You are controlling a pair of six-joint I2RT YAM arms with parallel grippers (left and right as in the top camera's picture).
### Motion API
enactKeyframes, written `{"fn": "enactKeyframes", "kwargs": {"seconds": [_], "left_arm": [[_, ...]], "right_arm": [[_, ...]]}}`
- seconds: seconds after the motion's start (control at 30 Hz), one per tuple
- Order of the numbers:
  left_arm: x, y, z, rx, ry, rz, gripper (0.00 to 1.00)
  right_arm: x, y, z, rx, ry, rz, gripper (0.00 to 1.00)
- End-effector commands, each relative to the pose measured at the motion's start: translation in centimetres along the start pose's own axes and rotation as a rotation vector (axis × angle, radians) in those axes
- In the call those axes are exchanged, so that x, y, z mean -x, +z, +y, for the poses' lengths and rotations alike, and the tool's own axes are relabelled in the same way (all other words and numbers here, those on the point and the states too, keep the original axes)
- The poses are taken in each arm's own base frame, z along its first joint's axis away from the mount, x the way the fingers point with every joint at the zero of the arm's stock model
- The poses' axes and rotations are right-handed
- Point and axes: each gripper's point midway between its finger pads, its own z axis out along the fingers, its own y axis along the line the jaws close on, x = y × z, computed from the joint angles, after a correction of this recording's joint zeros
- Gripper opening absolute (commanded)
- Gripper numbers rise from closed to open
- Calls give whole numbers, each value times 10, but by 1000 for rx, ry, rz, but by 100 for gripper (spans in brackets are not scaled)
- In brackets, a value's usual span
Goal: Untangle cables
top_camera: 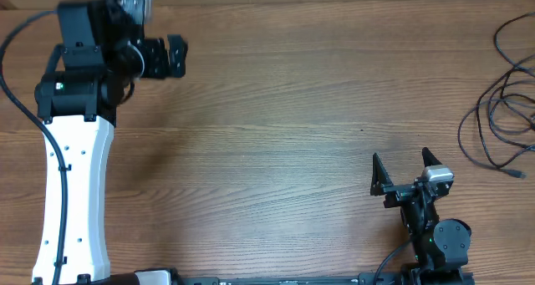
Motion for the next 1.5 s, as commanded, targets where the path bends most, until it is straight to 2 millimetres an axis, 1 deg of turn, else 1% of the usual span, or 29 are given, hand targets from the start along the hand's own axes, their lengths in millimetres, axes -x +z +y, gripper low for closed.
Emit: {"fn": "enactKeyframes", "kwargs": {"seconds": [0.0, 0.03, 0.1, 0.13, 0.2, 0.3, 0.33, 0.53, 0.67, 0.7, 0.8, 0.9, 0.93, 1.07, 1.13, 1.2, 1.23, 1.33, 1.37, 1.4, 1.43, 1.47], "left_arm": [[47, -26, -47, -173, 279, -219, 100], [57, -34, -56, -182, 347, -276, 100], [68, -46, -71, -174, 440, -360, 100], [69, -54, -77, -155, 478, -399, 100], [58, -59, -82, -121, 491, -418, 100], [29, -67, -82, -89, 497, -446, 100], [11, -71, -82, -85, 503, -470, 100], [-64, -92, -83, -60, 532, -585, 100], [-111, -101, -81, -28, 578, -635, 100], [-124, -101, -79, -15, 575, -639, 100], [-156, -99, -76, -1, 581, -667, 100], [-176, -95, -73, 13, 590, -711, 100], [-187, -91, -71, 17, 588, -736, 100], [-204, -83, -64, 25, 532, -752, 100], [-209, -80, -55, 47, 450, -733, 100], [-211, -79, -41, 94, 345, -717, 100], [-214, -77, -36, 115, 327, -699, 100], [-231, -65, -26, 156, 317, -608, 100], [-239, -59, -23, 169, 326, -564, 100], [-253, -51, -18, 188, 336, -494, 100], [-252, -52, -12, 220, 324, -495, 100], [-252, -53, -10, 245, 356, -491, 100]], "right_arm": [[-1, 0, 0, -1, 3, -8, 100], [-1, 0, 0, -1, 3, -8, 100], [-1, 0, 0, -1, 3, -8, 100], [-1, 0, 0, -1, 3, -8, 100], [-1, 0, 0, -1, 3, -8, 100], [-1, 0, 0, -1, 3, -8, 100], [-1, 0, 0, -1, 3, -8, 100], [-1, 0, 0, -1, 3, -8, 100], [-1, 0, 0, -1, 3, -8, 100], [-1, 0, 0, -1, 3, -8, 100], [-1, 0, 0, -1, 3, -8, 100], [-1, 0, 0, -1, 3, -8, 100], [-1, 0, 0, -1, 3, -8, 100], [-1, 0, 0, -1, 3, -8, 100], [-1, 0, 0, -1, 3, -8, 100], [-1, 0, 0, -1, 3, -8, 100], [-1, 0, 0, -1, 3, -8, 100], [-1, 0, 0, -1, 3, -8, 100], [-1, 0, 0, -1, 3, -8, 100], [-1, 0, 0, -1, 3, -8, 100], [-1, 0, 0, -1, 3, -8, 100], [-1, 0, 0, -1, 3, -8, 100]]}}
